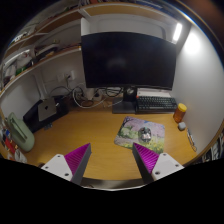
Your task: Arrange mouse
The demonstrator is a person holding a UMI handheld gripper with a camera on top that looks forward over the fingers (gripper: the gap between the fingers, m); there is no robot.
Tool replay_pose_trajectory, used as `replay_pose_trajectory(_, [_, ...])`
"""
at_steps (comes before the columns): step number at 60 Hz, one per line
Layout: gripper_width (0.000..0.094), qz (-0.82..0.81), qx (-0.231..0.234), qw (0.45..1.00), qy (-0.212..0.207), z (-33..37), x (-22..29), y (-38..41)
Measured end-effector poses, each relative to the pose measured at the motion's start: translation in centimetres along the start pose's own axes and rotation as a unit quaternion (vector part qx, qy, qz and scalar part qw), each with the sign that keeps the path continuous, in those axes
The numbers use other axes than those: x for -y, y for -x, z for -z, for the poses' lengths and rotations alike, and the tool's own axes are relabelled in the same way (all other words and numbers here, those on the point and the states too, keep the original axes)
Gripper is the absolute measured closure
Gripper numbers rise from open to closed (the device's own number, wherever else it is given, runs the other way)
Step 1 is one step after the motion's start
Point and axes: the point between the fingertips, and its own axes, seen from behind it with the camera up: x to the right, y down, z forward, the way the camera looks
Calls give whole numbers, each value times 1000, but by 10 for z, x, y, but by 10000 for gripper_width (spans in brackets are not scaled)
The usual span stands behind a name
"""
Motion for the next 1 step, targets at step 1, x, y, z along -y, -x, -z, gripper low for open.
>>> replay_pose_trajectory(1, [73, 0, 0, 1000, 0, 0, -1, 0])
